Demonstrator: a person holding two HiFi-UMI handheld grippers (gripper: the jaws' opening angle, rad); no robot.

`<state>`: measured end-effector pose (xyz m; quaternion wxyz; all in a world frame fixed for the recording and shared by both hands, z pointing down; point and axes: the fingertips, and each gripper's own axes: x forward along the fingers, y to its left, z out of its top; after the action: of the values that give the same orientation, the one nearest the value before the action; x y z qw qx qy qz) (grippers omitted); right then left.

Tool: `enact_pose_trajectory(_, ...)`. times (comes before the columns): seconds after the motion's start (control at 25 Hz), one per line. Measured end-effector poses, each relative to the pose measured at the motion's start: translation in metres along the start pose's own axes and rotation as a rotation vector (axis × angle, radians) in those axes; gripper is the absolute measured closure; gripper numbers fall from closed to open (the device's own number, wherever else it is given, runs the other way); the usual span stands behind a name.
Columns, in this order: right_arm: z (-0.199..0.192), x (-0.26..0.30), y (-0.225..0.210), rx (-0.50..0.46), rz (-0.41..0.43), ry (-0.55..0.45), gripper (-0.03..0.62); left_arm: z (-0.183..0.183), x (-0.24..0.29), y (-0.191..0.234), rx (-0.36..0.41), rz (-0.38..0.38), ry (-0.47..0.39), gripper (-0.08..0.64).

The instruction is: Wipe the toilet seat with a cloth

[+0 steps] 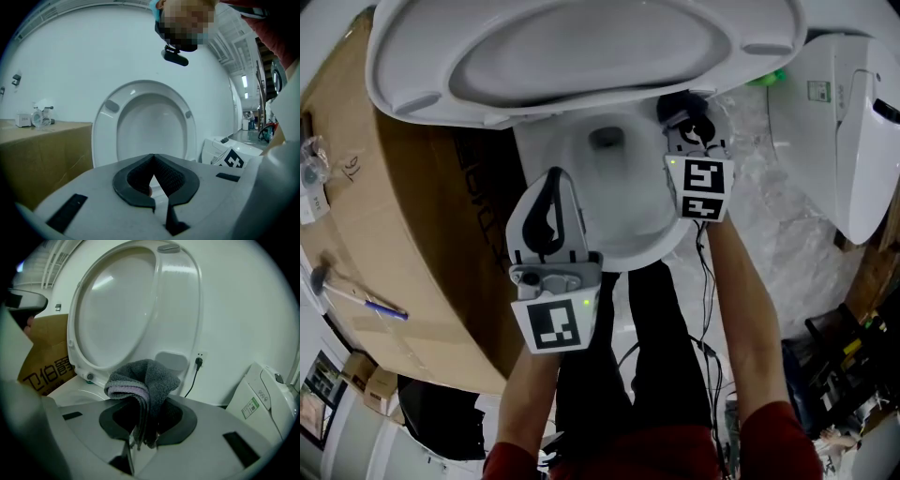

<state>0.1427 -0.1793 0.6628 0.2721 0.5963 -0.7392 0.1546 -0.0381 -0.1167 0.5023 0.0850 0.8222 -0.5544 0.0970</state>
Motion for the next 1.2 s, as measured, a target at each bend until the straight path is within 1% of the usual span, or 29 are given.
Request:
enact_pose_trajectory(0.12,-0.001,-0.002,-0.001,-0.020,-0.015,0.013,0.517,0.003,-0.003,-0.002,-0.003,-0.008,0.000,0.548)
enact_pose_trajectory(0.32,0.003,-0.015,0.006,-0.022,-0.010,0.055,0.517,0.013,-0.016,0.003,-0.001,-0.018,0.008,0.548)
enact_pose_trajectory(0.44,0.009,-0.044,0.011,0.010,0.003,0.076,0.517,0.029,-0.027,0.006,-0.032,-0.007,0.027,0.548)
enact_pose_trajectory(0.56,0.029,-0.088,0.016,0.058,0.012,0.068,0.517,0.056,-0.043,0.011,-0.061,0.000,0.045,0.548)
enact_pose_trajectory(0.72,0.082,-0.148,0.021,0.109,0.040,0.002,0.517,0.113,-0.064,0.014,-0.080,0.008,0.015,0.548)
enact_pose_trajectory(0.84,0.124,-0.203,0.022,0.143,0.062,-0.050,0.517,0.157,-0.088,0.009,-0.048,-0.007,-0.011,0.548)
enact_pose_trajectory(1.0,0.185,-0.272,0.013,0.197,0.057,-0.138,0.517,0.231,-0.120,0.003,-0.067,0.002,-0.083,0.548)
enact_pose_trajectory(1.12,0.235,-0.321,0.008,0.179,0.073,-0.219,0.517,0.279,-0.147,0.003,-0.034,0.009,-0.125,0.548)
enact_pose_trajectory(1.2,0.271,-0.349,0.006,0.177,0.076,-0.304,0.517,0.310,-0.163,0.006,0.002,0.005,-0.169,0.548)
